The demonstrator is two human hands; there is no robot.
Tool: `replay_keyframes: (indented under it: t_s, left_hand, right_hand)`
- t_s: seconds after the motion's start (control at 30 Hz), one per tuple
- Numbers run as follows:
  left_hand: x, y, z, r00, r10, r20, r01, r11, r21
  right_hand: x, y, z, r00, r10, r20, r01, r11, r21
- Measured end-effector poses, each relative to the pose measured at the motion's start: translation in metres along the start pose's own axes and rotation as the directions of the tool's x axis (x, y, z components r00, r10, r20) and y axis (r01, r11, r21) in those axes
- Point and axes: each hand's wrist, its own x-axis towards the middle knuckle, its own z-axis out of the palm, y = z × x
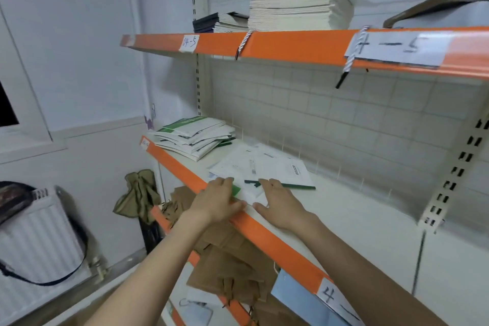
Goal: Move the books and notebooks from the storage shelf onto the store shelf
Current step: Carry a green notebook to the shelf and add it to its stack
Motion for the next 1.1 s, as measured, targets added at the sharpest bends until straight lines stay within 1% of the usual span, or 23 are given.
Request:
replay_keyframes:
  t_s: [0.1, 0.27, 0.4, 0.53, 0.63, 0.7, 0.83, 0.9, 0.97, 1.0, 1.03, 1.07, 1.1]
  left_hand:
    - [0.032, -0.009, -0.007, 0.999, 0.043, -0.025, -0.043, 0.999, 0.011]
    - [0.085, -0.013, -0.005, 0.993, 0.116, 0.039, -0.118, 0.990, 0.070]
    - [0.120, 0.007, 0.011, 0.959, 0.254, 0.125, -0.270, 0.953, 0.137]
    - [0.145, 0.016, 0.031, 0.944, 0.263, 0.198, -0.301, 0.932, 0.200]
    - [0.158, 0.017, 0.044, 0.948, 0.256, 0.190, -0.299, 0.920, 0.253]
    - [0.160, 0.023, 0.049, 0.953, 0.259, 0.159, -0.295, 0.913, 0.281]
    - [0.158, 0.037, 0.050, 0.948, 0.314, 0.059, -0.316, 0.893, 0.320]
    - [0.160, 0.040, 0.046, 0.928, 0.371, -0.033, -0.342, 0.885, 0.315]
    - [0.164, 0.042, 0.038, 0.910, 0.400, -0.108, -0.357, 0.889, 0.287]
    - [0.167, 0.041, 0.033, 0.904, 0.400, -0.154, -0.358, 0.902, 0.242]
    - [0.170, 0.040, 0.030, 0.895, 0.388, -0.220, -0.359, 0.920, 0.159]
    - [0.173, 0.037, 0.026, 0.886, 0.361, -0.290, -0.369, 0.929, 0.029]
    - [0.176, 0.033, 0.022, 0.882, 0.317, -0.348, -0.383, 0.914, -0.136]
  right_hand:
    - [0.036, -0.002, -0.002, 0.999, 0.018, -0.031, -0.019, 1.000, -0.001]
    - [0.087, 0.004, -0.010, 0.991, 0.113, -0.073, -0.110, 0.993, 0.038]
    - [0.117, 0.011, -0.015, 0.972, 0.217, -0.094, -0.211, 0.975, 0.070]
    - [0.124, 0.021, -0.018, 0.957, 0.274, -0.098, -0.269, 0.961, 0.063]
    - [0.117, 0.038, -0.018, 0.937, 0.332, -0.112, -0.327, 0.943, 0.062]
    - [0.110, 0.050, -0.015, 0.920, 0.372, -0.120, -0.367, 0.928, 0.063]
    - [0.097, 0.069, -0.009, 0.878, 0.451, -0.162, -0.441, 0.892, 0.095]
    - [0.092, 0.069, -0.006, 0.864, 0.446, -0.233, -0.431, 0.895, 0.115]
    - [0.090, 0.068, -0.006, 0.821, 0.432, -0.373, -0.401, 0.902, 0.161]
    - [0.090, 0.067, -0.008, 0.782, 0.432, -0.449, -0.384, 0.902, 0.200]
    - [0.090, 0.065, -0.010, 0.739, 0.438, -0.511, -0.363, 0.899, 0.246]
    - [0.091, 0.064, -0.012, 0.705, 0.449, -0.549, -0.337, 0.893, 0.298]
    - [0.091, 0.061, -0.015, 0.687, 0.487, -0.539, -0.328, 0.870, 0.368]
